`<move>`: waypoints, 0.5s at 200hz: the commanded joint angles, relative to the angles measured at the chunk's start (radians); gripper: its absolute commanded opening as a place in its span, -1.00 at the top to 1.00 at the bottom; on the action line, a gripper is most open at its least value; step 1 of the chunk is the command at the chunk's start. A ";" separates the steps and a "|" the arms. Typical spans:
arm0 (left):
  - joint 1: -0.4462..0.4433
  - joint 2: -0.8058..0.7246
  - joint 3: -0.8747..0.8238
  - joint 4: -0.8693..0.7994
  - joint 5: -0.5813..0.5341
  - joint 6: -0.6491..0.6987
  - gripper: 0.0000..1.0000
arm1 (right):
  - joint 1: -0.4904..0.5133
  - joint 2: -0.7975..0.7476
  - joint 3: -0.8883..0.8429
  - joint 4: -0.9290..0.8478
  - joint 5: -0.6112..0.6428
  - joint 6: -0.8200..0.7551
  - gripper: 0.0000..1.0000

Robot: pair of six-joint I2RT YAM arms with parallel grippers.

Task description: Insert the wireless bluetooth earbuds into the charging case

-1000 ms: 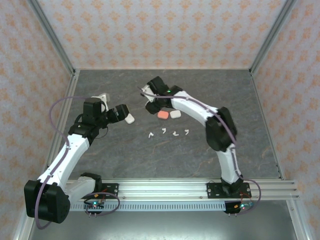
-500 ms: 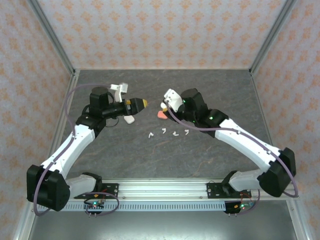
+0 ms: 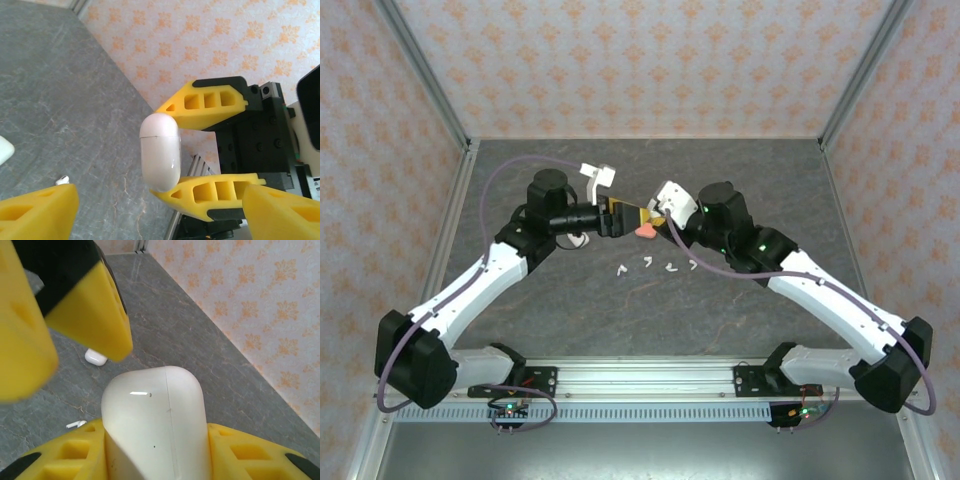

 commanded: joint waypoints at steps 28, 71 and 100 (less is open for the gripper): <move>-0.028 0.034 0.063 0.046 0.040 0.011 -0.53 | 0.007 -0.033 -0.014 0.038 -0.057 -0.008 0.14; -0.041 0.056 0.080 0.052 0.065 0.011 -0.18 | 0.007 -0.029 -0.013 0.041 -0.071 -0.008 0.14; -0.046 0.064 0.086 0.047 0.079 0.016 0.03 | 0.007 -0.032 -0.013 0.055 -0.068 -0.005 0.14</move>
